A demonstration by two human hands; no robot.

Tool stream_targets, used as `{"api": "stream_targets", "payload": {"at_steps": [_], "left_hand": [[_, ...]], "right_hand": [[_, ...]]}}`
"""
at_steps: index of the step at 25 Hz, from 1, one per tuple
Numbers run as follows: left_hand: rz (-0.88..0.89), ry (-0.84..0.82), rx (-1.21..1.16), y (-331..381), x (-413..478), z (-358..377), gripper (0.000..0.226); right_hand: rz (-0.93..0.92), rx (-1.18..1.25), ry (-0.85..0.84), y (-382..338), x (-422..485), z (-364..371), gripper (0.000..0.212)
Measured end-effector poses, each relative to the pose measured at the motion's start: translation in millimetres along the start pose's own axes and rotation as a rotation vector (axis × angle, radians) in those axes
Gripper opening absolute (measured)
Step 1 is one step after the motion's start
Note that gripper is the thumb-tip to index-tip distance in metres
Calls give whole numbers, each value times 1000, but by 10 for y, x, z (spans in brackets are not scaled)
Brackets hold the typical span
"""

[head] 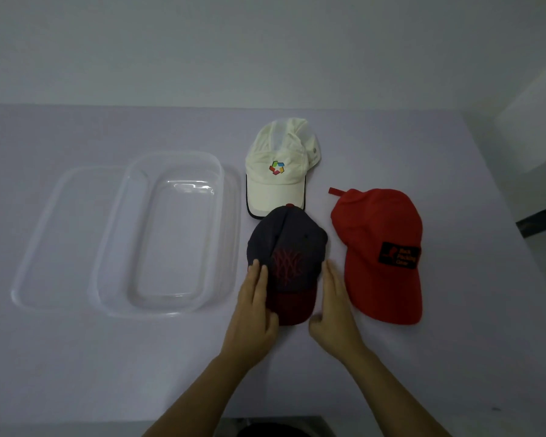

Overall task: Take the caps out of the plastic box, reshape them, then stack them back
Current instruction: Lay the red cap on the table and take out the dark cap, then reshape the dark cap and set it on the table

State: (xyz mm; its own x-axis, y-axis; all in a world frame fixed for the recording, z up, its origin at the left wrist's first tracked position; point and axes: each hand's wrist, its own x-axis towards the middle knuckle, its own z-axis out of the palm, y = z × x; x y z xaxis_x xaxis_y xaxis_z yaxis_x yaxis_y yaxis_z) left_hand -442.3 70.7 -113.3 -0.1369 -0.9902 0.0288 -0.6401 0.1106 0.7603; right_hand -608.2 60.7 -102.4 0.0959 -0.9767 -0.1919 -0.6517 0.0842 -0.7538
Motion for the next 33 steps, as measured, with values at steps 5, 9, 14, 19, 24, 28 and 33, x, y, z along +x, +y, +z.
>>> {"api": "stream_targets", "payload": {"at_steps": [5,9,14,19,24,28,33], "left_hand": [[94,-152,262,-227,-125,186,101],[127,-75,402,-153,-128,214,114],[177,-29,401,-34,-193,138,113],[144,29,422,130,-49,50,90],[195,107,338,223,-20,-63,84],[239,165,292,235,-18,-115,81],[245,172,230,286,-45,-219,82]], "right_hand": [[-74,-150,-94,206,-84,186,84],[-110,-271,-6,141,-135,178,82],[-101,-437,204,51,-8,158,88],[-89,-527,253,-131,26,66,77],[-38,-311,171,-359,18,-29,58],[-44,-240,142,-430,-28,-55,44],[-150,-393,260,-411,-106,-159,67]]}}
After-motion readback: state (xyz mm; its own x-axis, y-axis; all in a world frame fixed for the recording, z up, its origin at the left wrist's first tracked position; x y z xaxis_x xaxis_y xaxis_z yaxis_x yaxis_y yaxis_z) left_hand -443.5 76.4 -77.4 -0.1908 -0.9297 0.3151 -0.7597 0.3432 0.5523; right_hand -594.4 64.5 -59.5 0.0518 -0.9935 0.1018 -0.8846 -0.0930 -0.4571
